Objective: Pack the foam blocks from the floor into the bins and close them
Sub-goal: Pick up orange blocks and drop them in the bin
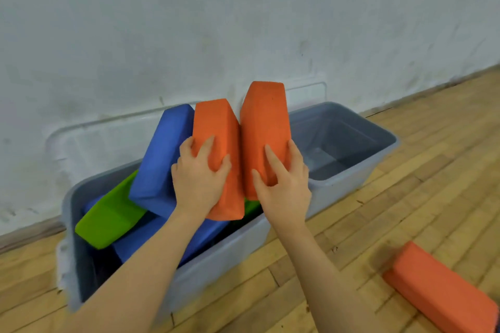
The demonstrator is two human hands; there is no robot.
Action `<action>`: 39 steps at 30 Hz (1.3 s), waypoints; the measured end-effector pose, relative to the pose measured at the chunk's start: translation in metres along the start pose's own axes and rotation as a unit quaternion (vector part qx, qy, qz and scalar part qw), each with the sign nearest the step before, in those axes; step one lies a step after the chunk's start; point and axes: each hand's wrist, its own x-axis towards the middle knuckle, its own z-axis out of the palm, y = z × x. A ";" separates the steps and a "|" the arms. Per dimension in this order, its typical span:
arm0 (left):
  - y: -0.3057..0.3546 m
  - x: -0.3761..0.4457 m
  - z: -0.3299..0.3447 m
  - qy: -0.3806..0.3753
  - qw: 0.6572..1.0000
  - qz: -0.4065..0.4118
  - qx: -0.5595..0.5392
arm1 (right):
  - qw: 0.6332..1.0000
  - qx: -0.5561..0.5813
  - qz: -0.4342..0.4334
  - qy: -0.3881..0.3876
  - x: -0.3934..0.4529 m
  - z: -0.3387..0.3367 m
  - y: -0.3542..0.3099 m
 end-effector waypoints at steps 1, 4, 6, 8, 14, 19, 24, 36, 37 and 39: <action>-0.003 0.006 0.002 0.006 1.000 0.008 0.018 | 1.000 -0.004 -0.007 -0.005 0.003 0.006 0.000; -0.008 0.021 0.004 0.022 0.988 0.057 0.139 | 0.999 -0.026 -0.020 -0.021 0.011 0.017 0.003; -0.013 0.026 0.002 0.018 0.981 0.071 0.182 | 0.999 -0.039 -0.028 -0.023 0.010 0.016 0.007; -0.017 0.021 -0.002 0.011 0.981 0.074 0.181 | 0.997 -0.049 -0.050 -0.011 0.005 0.011 0.007; -0.016 -0.018 -0.009 -0.040 0.982 0.107 0.151 | 0.990 -0.129 -0.047 -0.009 0.000 -0.002 -0.013; -0.009 0.008 -0.013 -0.038 0.976 0.069 0.204 | 0.996 -0.084 0.009 -0.023 -0.002 -0.008 -0.020; -0.010 0.045 -0.006 -0.130 0.961 0.139 0.199 | 0.993 -0.102 0.014 -0.061 0.008 0.018 -0.014; -0.046 0.067 0.028 -0.062 0.959 0.157 0.227 | 0.966 0.065 0.103 -0.230 0.024 0.066 0.020; -0.046 0.068 0.032 -0.063 0.958 0.154 0.232 | 0.960 0.072 0.108 -0.249 0.024 0.067 0.020; -0.046 0.067 0.033 -0.060 0.958 0.157 0.233 | 0.953 0.082 0.117 -0.268 0.021 0.066 0.020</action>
